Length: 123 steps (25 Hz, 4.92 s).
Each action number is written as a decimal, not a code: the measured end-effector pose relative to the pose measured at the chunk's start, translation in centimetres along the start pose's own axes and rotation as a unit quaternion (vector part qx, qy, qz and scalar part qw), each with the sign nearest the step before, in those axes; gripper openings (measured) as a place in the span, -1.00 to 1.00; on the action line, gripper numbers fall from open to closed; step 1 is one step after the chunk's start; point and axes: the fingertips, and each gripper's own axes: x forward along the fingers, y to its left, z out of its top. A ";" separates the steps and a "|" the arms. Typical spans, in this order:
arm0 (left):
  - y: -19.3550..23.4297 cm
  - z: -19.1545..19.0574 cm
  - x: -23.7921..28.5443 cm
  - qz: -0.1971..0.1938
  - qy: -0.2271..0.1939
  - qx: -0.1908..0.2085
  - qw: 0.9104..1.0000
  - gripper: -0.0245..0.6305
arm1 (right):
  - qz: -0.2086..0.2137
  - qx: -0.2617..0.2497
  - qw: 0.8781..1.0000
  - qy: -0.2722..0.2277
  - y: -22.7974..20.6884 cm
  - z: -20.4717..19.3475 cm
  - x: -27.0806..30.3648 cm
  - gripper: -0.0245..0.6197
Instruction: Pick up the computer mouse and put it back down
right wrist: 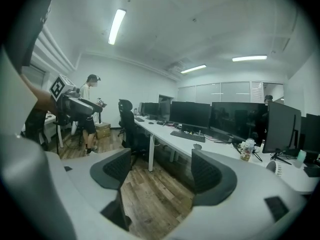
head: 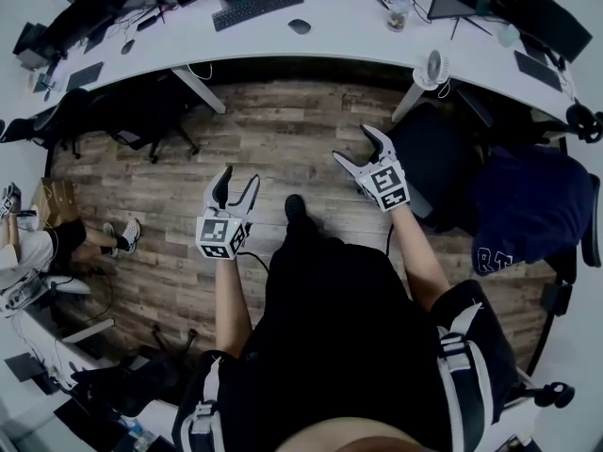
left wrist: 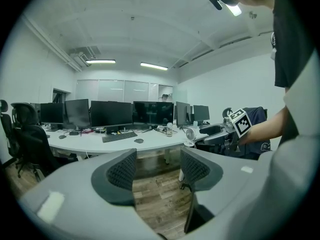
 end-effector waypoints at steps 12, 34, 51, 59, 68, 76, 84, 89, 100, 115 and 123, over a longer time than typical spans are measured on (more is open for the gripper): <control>6.8 1.6 6.0 -0.038 0.005 0.001 0.999 -0.10 | -0.031 0.010 0.999 0.019 -2.8 1.6 6.8 0.21; 13.8 2.8 13.1 -0.115 0.005 0.017 0.993 -0.10 | -0.102 0.030 0.993 0.043 -5.2 2.4 12.8 0.18; 19.8 1.6 14.1 -0.127 -0.001 0.004 0.992 -0.12 | -0.094 0.017 0.992 0.080 -2.4 2.6 17.7 0.15; 22.0 0.5 13.7 -0.093 0.001 -0.018 0.995 -0.12 | -0.070 -0.003 0.994 0.078 -3.0 4.0 20.8 0.15; 23.6 2.0 16.7 -0.079 -0.001 -0.018 0.997 -0.12 | -0.051 -0.010 0.996 0.069 -5.6 5.3 24.6 0.15; 23.8 3.5 22.1 -0.081 0.016 -0.020 0.996 -0.12 | -0.045 0.007 0.996 0.077 -10.6 4.7 27.2 0.14; 23.8 5.4 28.2 -0.068 0.026 -0.030 0.997 -0.12 | -0.021 0.014 0.997 0.070 -16.6 4.6 30.8 0.14; 23.3 6.2 31.7 -0.050 0.035 -0.040 0.997 -0.12 | 0.006 0.018 0.997 0.078 -20.0 4.0 32.9 0.13; 22.6 7.8 38.7 -0.002 0.052 -0.050 0.997 -0.12 | 0.086 -0.019 0.992 0.090 -25.1 2.2 38.2 0.10; 21.4 9.6 43.4 -0.009 0.055 -0.038 0.998 -0.12 | 0.097 -0.004 0.991 0.093 -29.1 0.7 40.9 0.06; 22.7 10.0 47.0 -0.030 0.043 -0.037 0.998 -0.12 | 0.075 -0.004 0.990 0.116 -31.5 -0.7 41.5 0.03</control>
